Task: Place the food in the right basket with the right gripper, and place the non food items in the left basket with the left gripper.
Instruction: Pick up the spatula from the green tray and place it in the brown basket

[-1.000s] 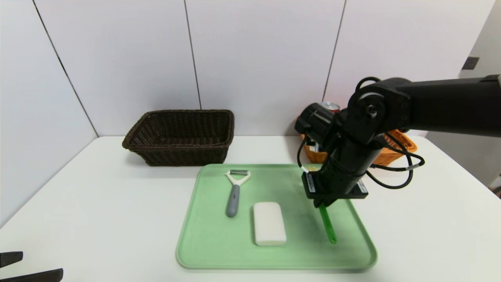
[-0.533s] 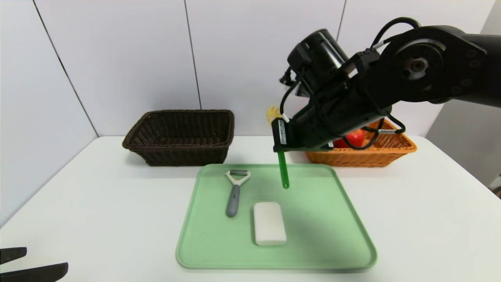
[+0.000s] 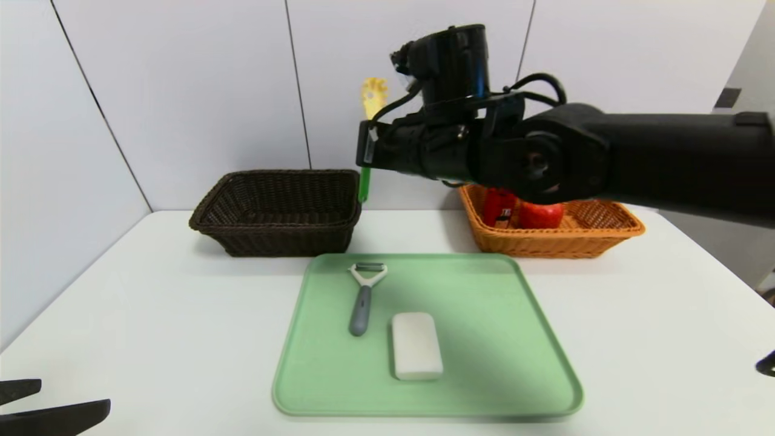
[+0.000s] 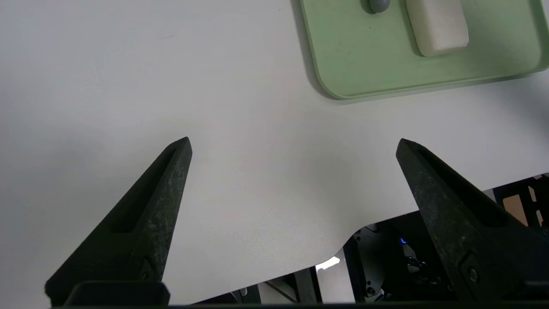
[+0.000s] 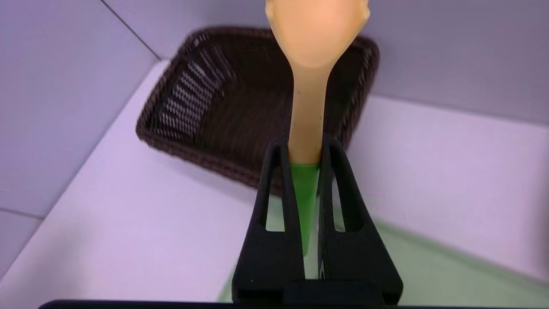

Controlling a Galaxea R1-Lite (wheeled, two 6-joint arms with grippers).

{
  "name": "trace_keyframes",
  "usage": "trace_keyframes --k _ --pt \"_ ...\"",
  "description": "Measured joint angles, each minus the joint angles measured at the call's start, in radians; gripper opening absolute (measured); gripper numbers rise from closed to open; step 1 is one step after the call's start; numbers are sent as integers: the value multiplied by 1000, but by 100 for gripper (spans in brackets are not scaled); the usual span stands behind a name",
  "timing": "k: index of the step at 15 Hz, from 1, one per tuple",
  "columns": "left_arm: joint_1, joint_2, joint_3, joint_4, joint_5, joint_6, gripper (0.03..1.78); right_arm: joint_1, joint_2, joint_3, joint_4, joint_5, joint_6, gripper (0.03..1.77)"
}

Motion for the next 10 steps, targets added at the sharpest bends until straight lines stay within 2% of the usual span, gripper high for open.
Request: trace_keyframes --k 4,8,10 --pt "0 1 8 17 1 0 169 21 133 1 -324 -52 -125 15" --pt "1 -3 23 33 14 1 169 48 245 0 -535 -62 -210 15" --pt "1 -5 29 38 14 1 169 52 288 0 -574 -101 -273 15"
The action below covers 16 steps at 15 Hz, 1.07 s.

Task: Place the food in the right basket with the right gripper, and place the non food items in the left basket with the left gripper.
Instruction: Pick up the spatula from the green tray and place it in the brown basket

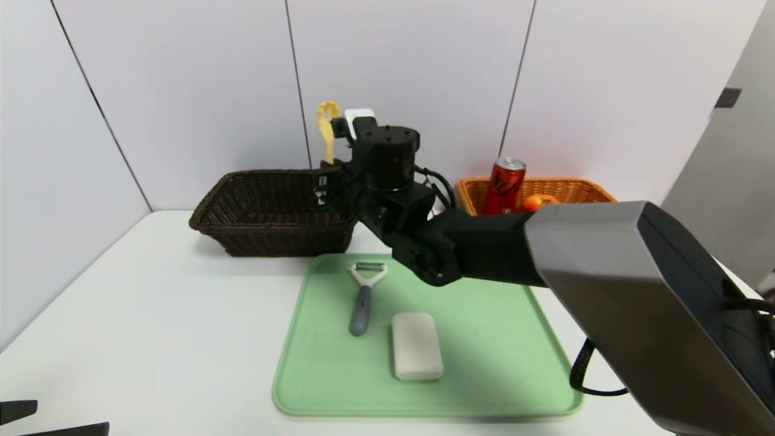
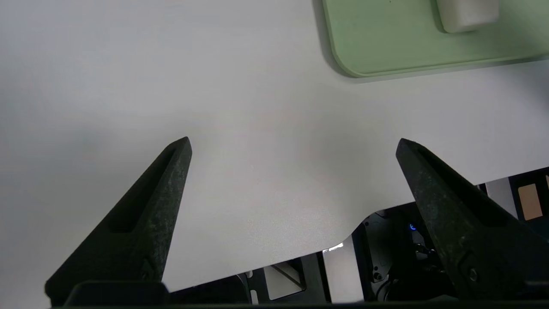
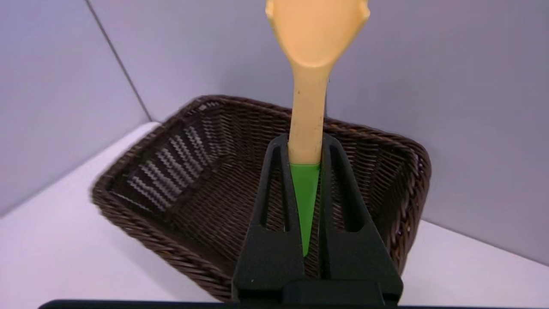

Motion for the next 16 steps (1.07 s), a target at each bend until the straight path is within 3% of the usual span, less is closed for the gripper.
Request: trace_keyframes --k 14,16 --pt "1 -6 20 3 0 2 169 -13 64 0 20 -1 -44 15" --pt "1 -9 19 6 1 2 169 -13 66 0 18 -1 -48 47"
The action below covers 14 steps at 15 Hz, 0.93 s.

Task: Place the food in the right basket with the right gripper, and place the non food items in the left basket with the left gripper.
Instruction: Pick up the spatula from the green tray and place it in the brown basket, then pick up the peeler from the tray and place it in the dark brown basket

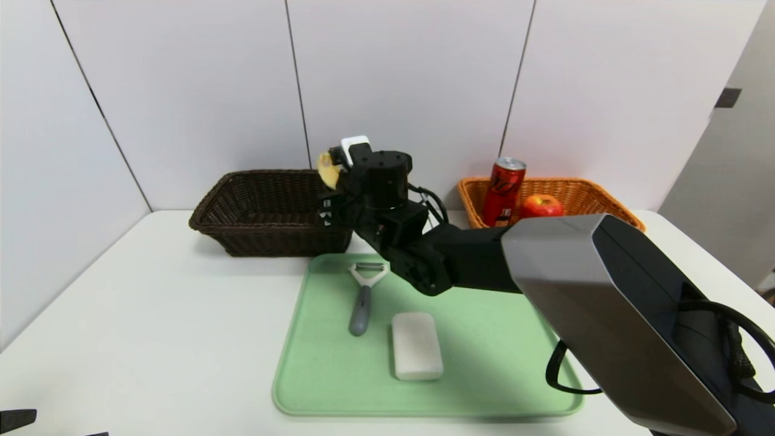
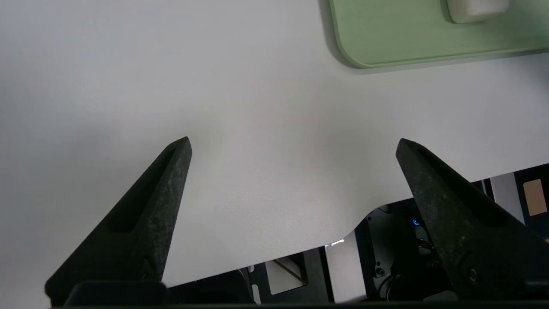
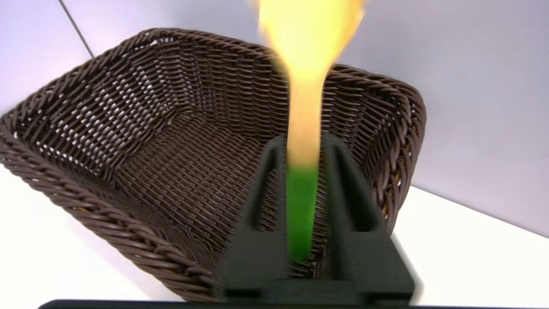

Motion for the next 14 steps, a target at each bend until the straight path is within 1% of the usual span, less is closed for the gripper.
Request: trace_keyframes --k 2,3,4,5,8,10,12,14 --pt "0 -3 -4 1 1 0 169 0 0 0 -1 0 0 76" --pt "1 -5 -5 1 6 0 169 -1 0 0 -6 1 -1 87" --pt "1 -7 -5 2 13 0 169 -1 0 0 -9 3 -7 97" --pt "0 -10 -5 2 23 1 169 -1 -1 0 -9 3 -29 106" --pt "0 -11 -38 -2 32 1 169 -8 -48 1 19 1 -76 127" --pt "0 3 -85 -2 41 1 169 -16 -121 1 116 4 -88 137" --pt "0 27 -137 -6 49 1 169 -29 -217 2 278 4 -87 144" --pt "-3 64 -194 -7 45 1 169 -58 -321 4 466 5 -81 150"
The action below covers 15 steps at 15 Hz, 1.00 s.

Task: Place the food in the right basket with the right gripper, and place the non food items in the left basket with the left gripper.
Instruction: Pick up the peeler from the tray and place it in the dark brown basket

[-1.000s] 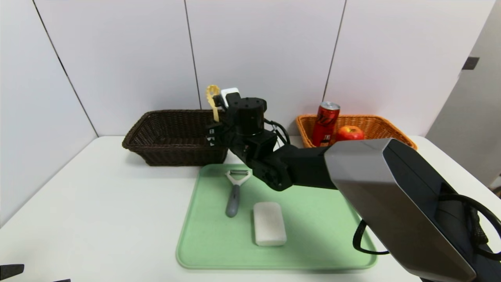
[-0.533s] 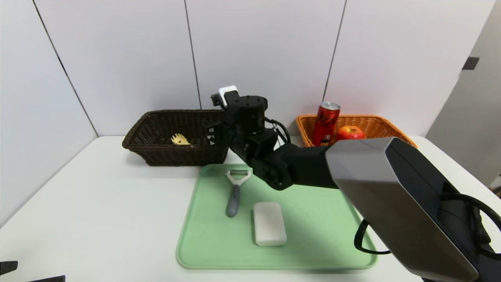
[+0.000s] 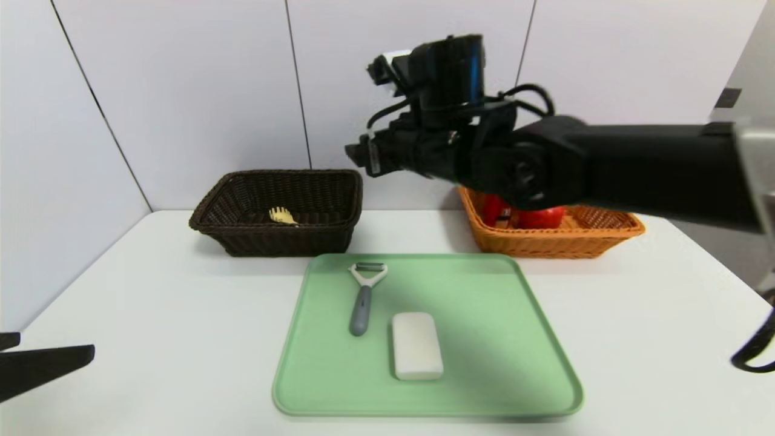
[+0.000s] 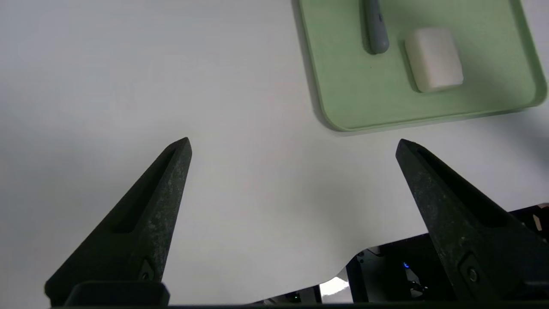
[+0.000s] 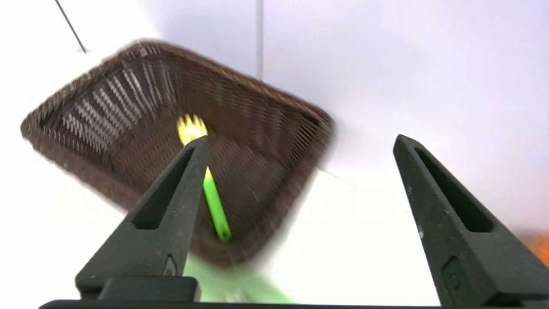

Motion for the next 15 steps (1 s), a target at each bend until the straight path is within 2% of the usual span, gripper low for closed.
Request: trace_keyframes --k 2,4,7,9,12,15 --pt "-23 51 -70 0 -2 0 169 -37 -101 1 202 -4 22 155" --pt "-77 110 -140 -6 -7 0 169 -80 -200 2 440 -6 80 159" --pt "-219 232 -257 -18 -3 -6 169 -166 -325 5 794 -6 211 163" --pt "-274 338 -360 -5 18 -25 169 -229 -395 7 993 3 293 165" --pt "-339 529 -544 49 88 -98 169 -295 -465 37 1169 42 366 167" --pt "-396 725 -737 149 160 -155 169 -366 -526 152 1180 56 371 168"
